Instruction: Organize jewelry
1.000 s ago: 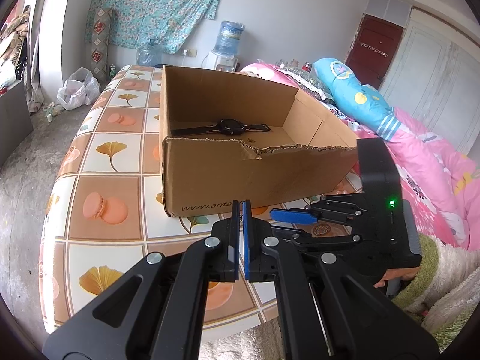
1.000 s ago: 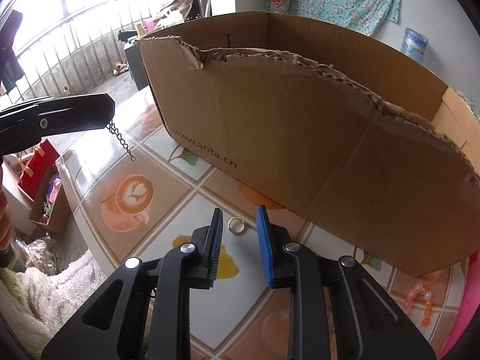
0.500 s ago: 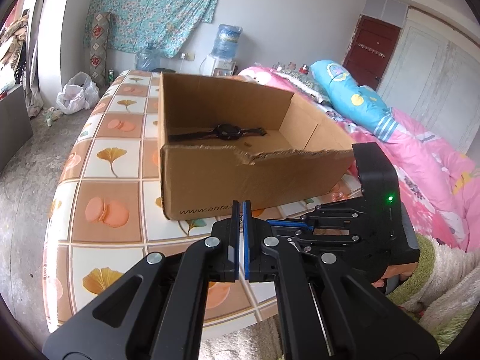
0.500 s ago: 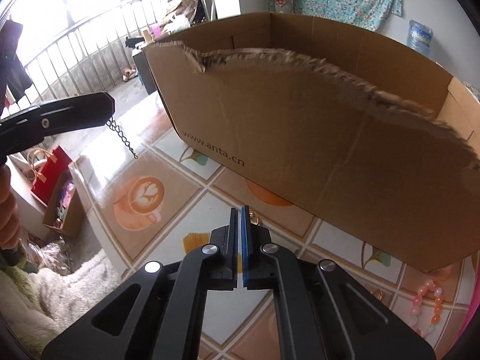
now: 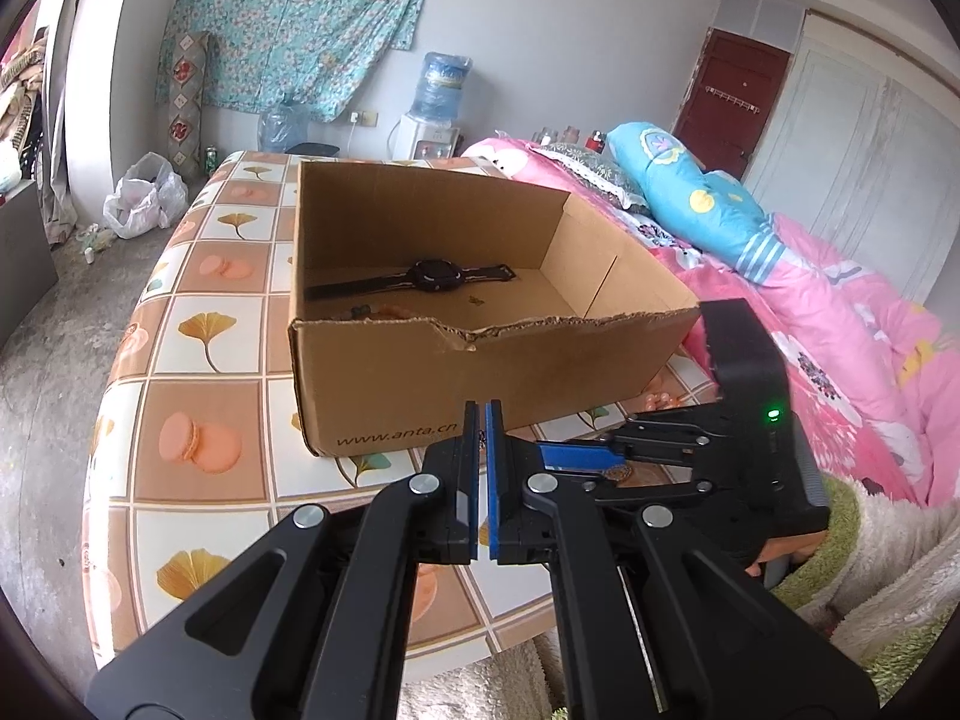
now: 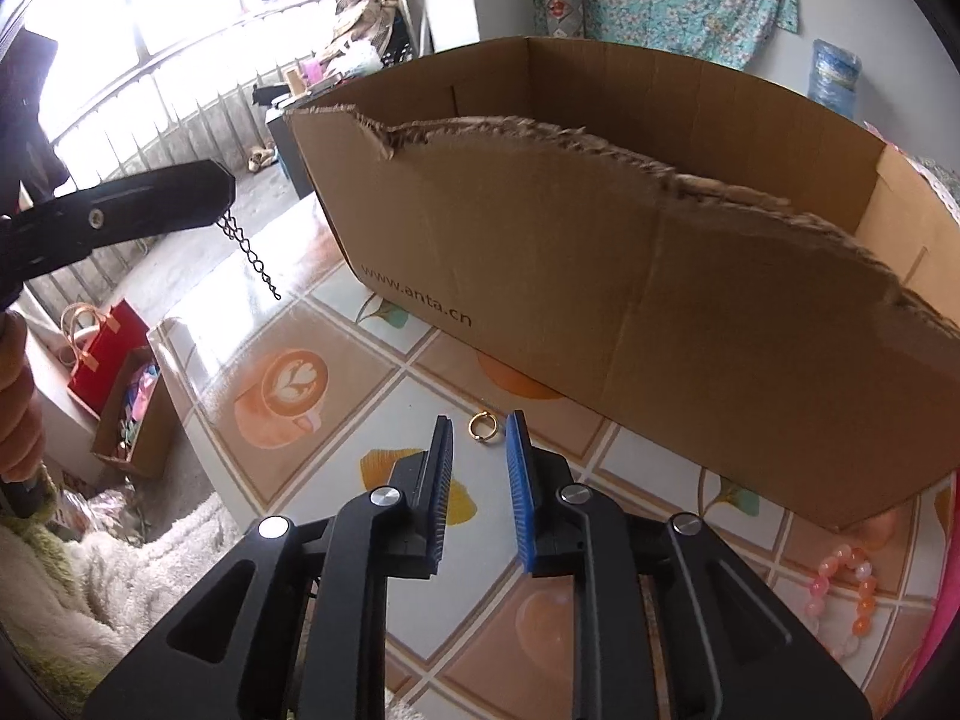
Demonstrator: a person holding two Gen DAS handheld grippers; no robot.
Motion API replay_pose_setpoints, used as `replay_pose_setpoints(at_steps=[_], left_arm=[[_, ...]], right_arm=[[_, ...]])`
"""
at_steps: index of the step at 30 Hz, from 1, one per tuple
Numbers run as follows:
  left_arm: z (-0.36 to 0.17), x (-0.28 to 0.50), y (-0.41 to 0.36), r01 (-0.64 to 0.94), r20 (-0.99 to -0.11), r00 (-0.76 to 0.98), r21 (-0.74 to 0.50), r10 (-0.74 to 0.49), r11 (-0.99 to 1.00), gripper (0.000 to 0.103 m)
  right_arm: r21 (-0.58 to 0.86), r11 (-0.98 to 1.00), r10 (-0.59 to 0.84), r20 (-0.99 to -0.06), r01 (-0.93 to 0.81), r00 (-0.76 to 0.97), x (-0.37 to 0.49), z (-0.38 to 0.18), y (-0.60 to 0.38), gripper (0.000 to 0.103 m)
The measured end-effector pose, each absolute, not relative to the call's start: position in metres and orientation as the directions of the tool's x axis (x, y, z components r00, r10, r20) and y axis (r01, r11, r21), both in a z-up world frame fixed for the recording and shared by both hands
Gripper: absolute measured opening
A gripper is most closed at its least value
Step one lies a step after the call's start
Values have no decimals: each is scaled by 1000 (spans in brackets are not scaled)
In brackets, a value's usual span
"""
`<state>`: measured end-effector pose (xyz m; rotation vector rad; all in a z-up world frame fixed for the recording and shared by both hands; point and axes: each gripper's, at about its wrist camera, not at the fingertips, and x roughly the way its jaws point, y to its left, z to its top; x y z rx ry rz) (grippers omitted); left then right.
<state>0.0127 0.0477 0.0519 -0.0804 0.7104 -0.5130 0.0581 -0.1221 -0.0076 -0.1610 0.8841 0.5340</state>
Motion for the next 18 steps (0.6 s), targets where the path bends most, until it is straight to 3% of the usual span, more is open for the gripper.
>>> replay_pose_setpoints(at_steps=[6, 8, 13, 14, 18], left_arm=[[49, 17, 45, 416, -616, 634, -238, -467, 878, 1], [48, 18, 46, 414, -617, 633, -240, -468, 878, 1], [46, 20, 48, 415, -616, 632, -244, -470, 877, 1], [46, 20, 47, 415, -616, 632, -244, -470, 877, 1], [46, 20, 47, 413, -615, 633, -244, -470, 877, 1]], right_arm=[[41, 854, 348, -786, -519, 510, 67, -18, -109, 18], [47, 853, 352, -788, -520, 506, 67, -18, -106, 11], [54, 861, 350, -785, -506, 511, 66, -19, -105, 10], [61, 862, 353, -784, -503, 510, 65, -19, -106, 6], [92, 875, 360, -780, -475, 512, 67, -20, -112, 4]])
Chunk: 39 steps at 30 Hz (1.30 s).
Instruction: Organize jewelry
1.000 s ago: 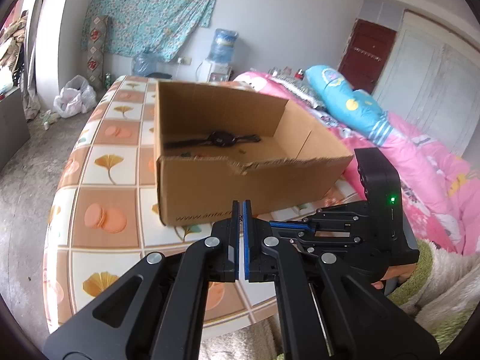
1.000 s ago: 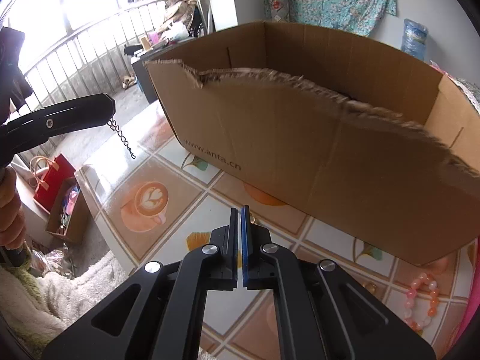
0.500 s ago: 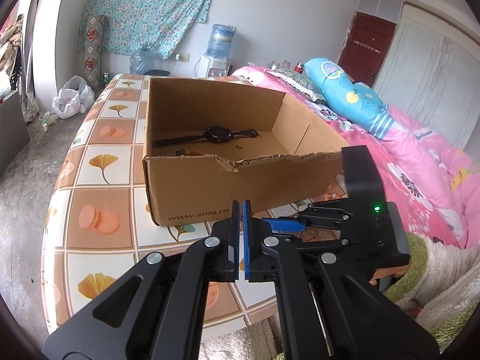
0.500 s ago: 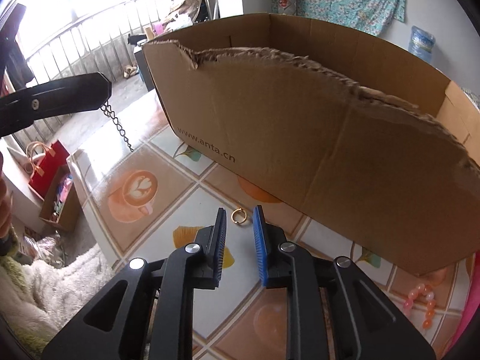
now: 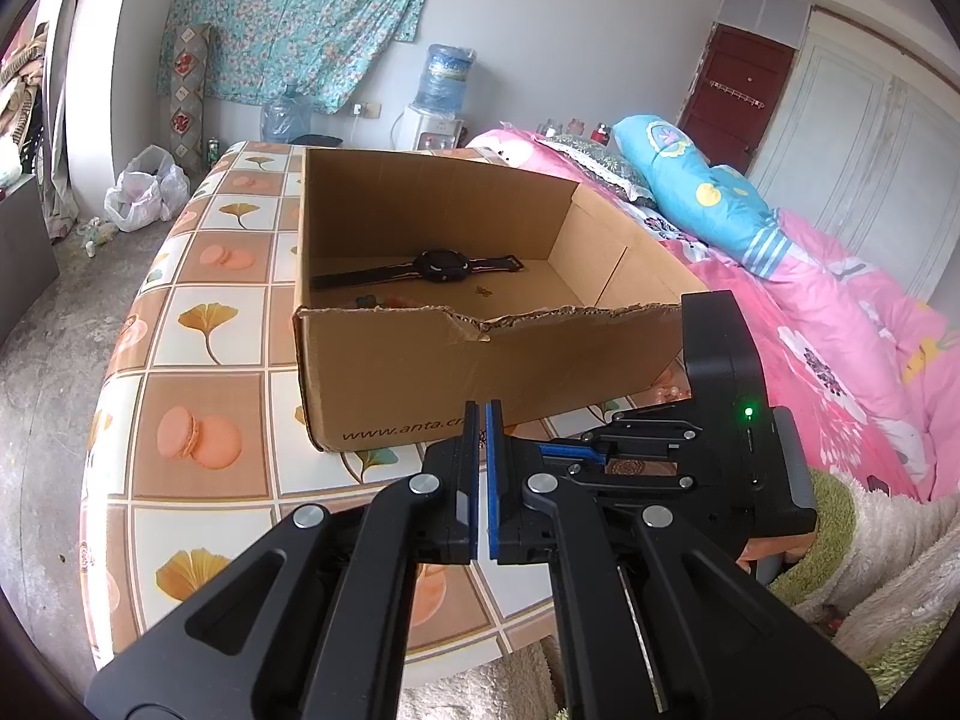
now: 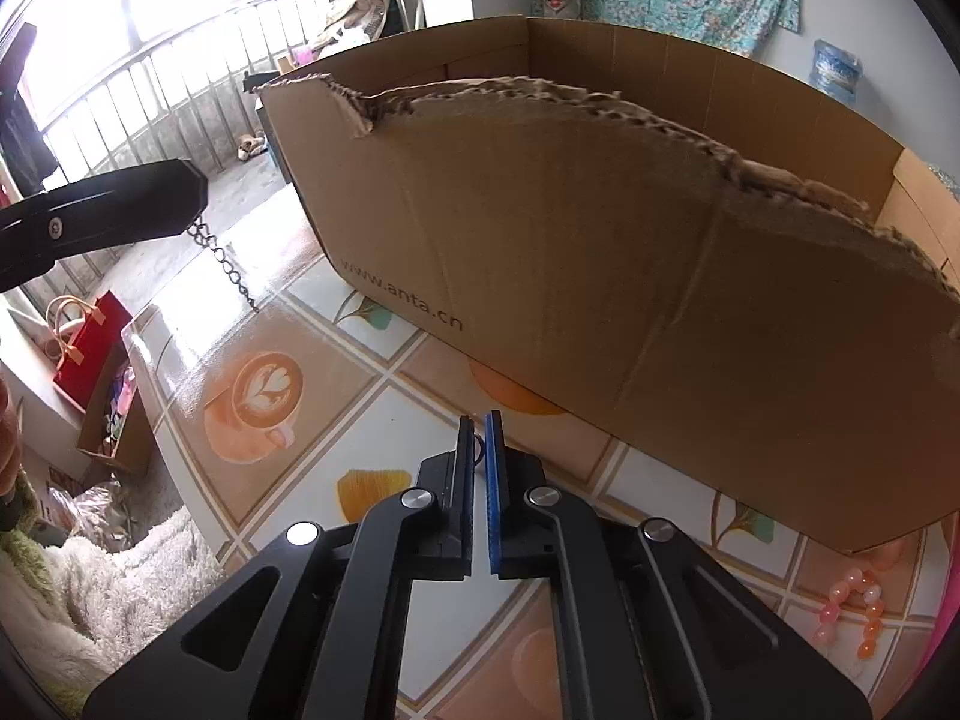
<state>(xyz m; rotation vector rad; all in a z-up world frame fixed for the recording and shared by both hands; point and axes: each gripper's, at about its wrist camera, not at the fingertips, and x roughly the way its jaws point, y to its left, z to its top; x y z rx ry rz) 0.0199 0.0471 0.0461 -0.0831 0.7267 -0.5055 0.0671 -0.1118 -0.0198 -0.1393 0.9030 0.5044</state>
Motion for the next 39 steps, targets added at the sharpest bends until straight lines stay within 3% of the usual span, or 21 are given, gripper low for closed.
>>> replay_pose_setpoints(at_steps=[12, 18, 31, 35, 37, 39], left_arm=[[45, 16, 50, 408, -609, 639, -249, -470, 878, 1], [45, 13, 49, 416, -609, 638, -243, -472, 876, 1], [40, 16, 58, 392, -614, 641, -253, -460, 884, 1], [31, 19, 58, 390, -627, 627, -262, -463, 883, 1], [23, 20, 58, 383, -641, 618, -261, -456, 886, 1], [14, 21, 58, 376, -658, 606, -256, -446, 890, 1]], right_arm=[[142, 896, 366, -772, -421, 519, 55, -17, -132, 4], [84, 913, 309, -783, -400, 540, 55, -21, -124, 4], [103, 880, 356, -790, -464, 500, 58, -31, -85, 4], [90, 869, 362, -786, -487, 502, 54, -27, -84, 8], [79, 866, 362, -779, -493, 511, 54, -24, -90, 20], [65, 863, 359, -776, -501, 518, 54, -21, -92, 21]])
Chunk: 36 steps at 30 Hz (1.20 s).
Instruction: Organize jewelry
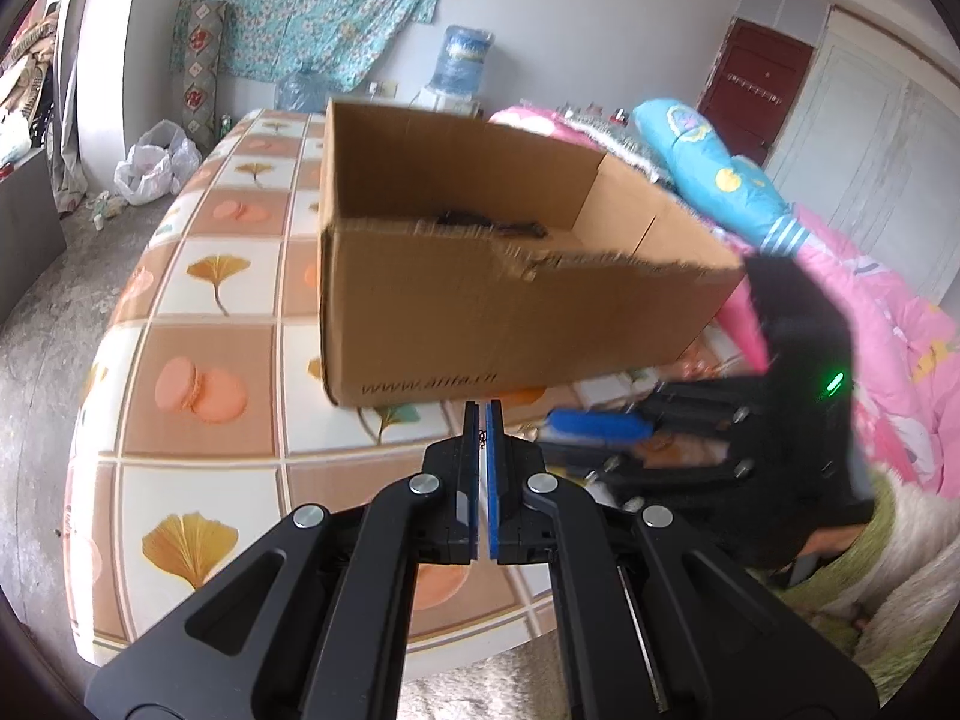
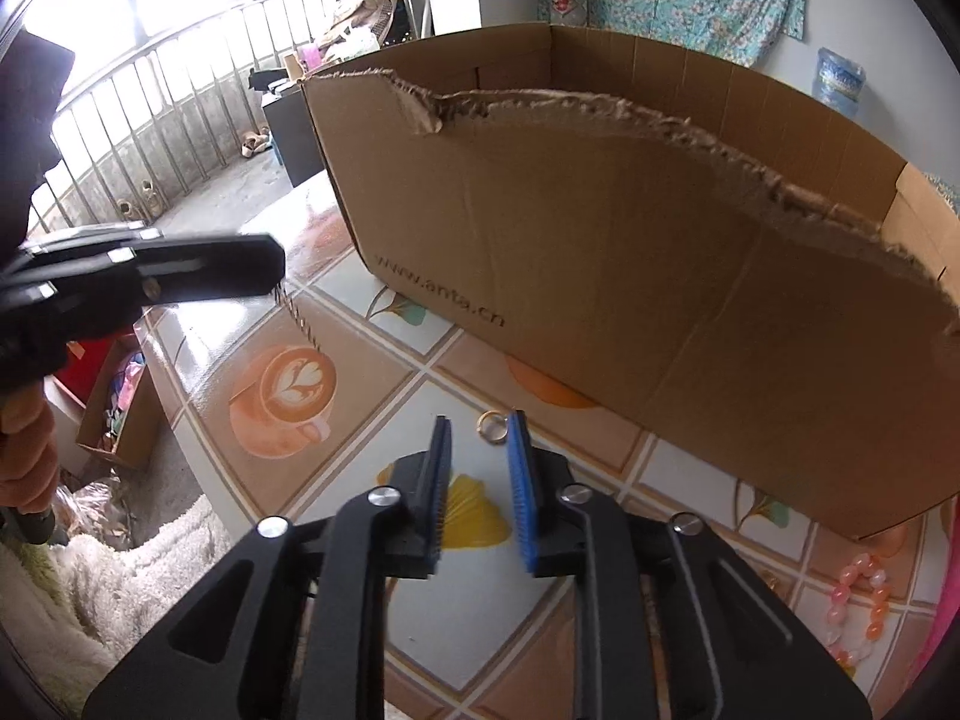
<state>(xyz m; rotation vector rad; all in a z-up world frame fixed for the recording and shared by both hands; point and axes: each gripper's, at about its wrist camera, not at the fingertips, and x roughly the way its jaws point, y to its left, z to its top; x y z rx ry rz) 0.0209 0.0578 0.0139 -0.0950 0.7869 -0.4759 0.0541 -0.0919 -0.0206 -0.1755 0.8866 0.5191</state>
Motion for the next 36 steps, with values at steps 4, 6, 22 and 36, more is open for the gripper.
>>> replay_pose_setpoints(at_steps=[4, 6, 22, 36], left_arm=[[2, 22, 58, 368, -677, 589, -262, -441, 892, 1], [-1, 22, 58, 365, -683, 587, -257, -435, 895, 1], [-10, 25, 54, 359, -704, 572, -247, -421, 900, 1], [48, 12, 67, 411, -610, 621, -281, -492, 867, 1]], right_arm=[[31, 840, 360, -779, -542, 514, 57, -21, -89, 21], [7, 821, 361, -781, -570, 510, 58, -22, -85, 21], [53, 775, 425, -781, -630, 457, 69, -29, -92, 12], [146, 803, 505, -680, -577, 531, 41, 29, -125, 12]])
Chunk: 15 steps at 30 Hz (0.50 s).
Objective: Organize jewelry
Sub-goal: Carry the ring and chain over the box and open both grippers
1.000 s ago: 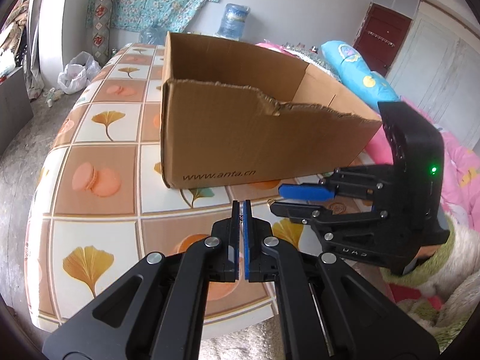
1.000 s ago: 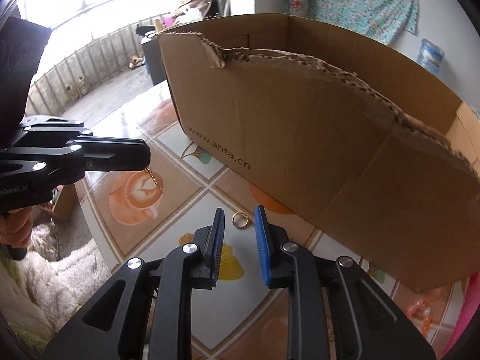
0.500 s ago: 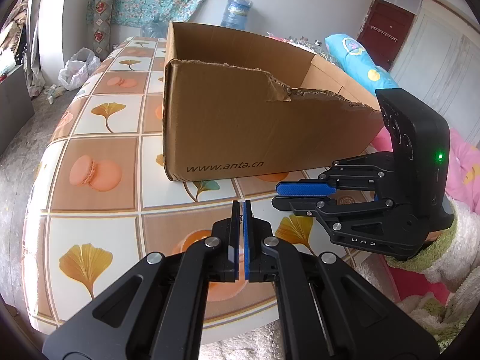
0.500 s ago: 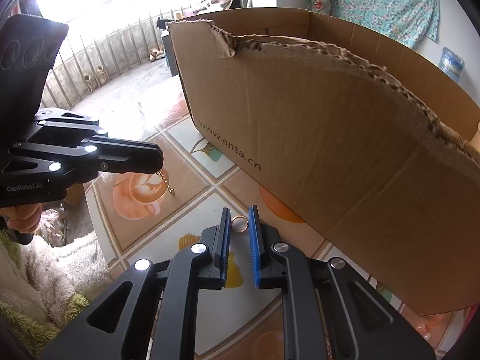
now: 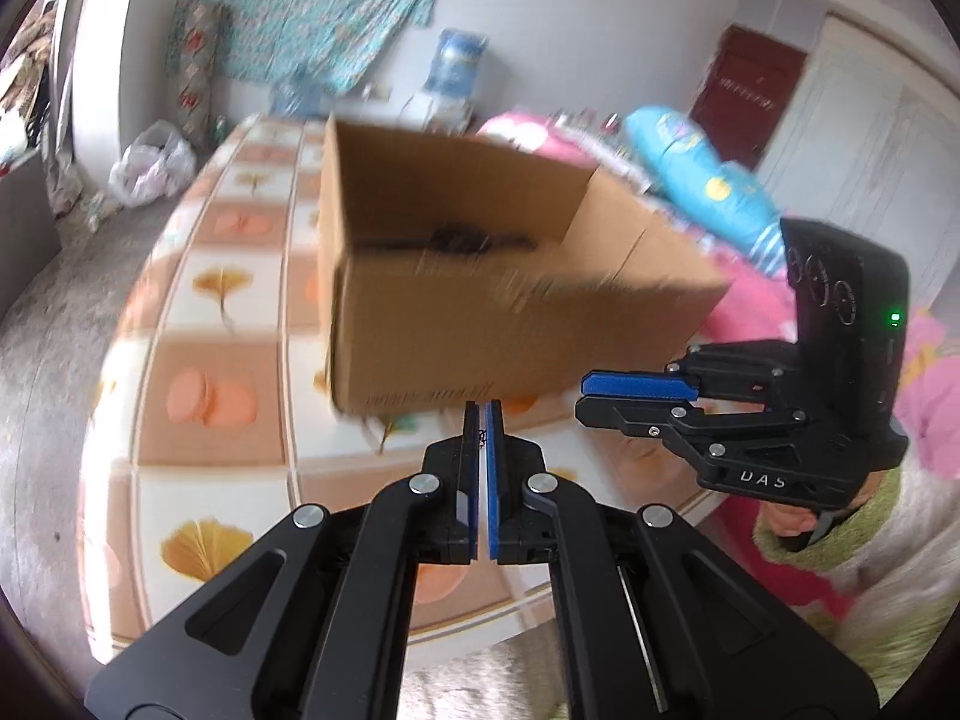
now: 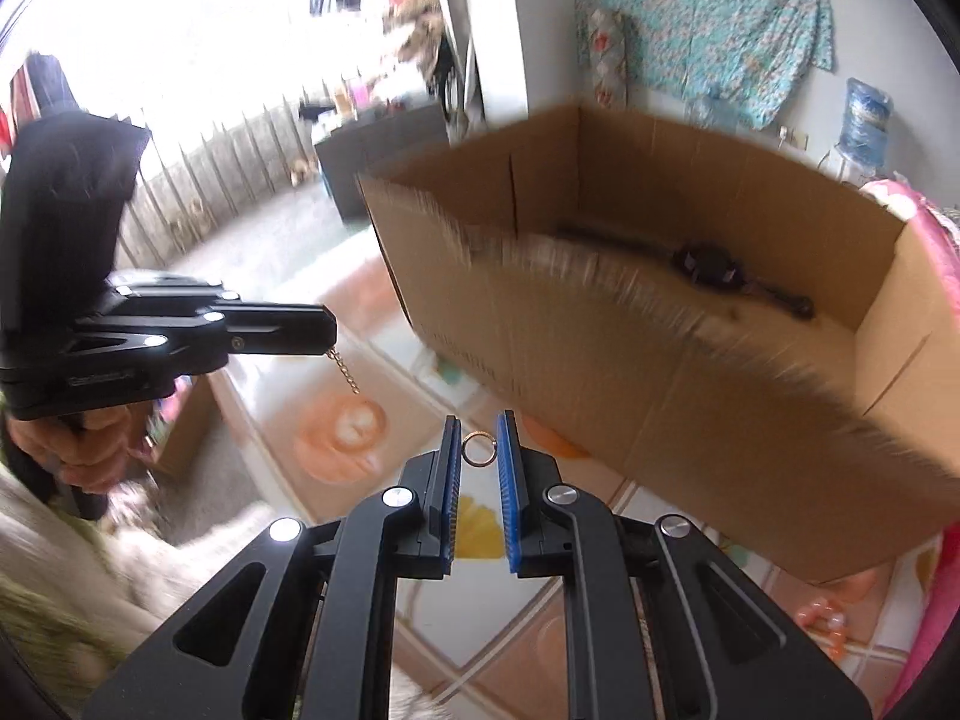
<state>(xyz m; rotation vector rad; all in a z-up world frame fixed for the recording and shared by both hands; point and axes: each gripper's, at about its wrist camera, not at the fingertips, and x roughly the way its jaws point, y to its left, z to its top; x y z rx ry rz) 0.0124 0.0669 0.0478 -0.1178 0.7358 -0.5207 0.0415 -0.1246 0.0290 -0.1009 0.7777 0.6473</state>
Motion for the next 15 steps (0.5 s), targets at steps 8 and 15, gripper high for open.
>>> replay_pose_setpoints(at_steps=[8, 15], left_arm=[[124, 21, 62, 564, -460, 607, -324, -648, 759, 1], [143, 67, 17, 621, -488, 559, -288, -670, 729, 1]], right_arm=[[213, 817, 555, -544, -536, 630, 49, 116, -173, 13], [261, 852, 502, -651, -454, 569, 127, 128, -207, 13]])
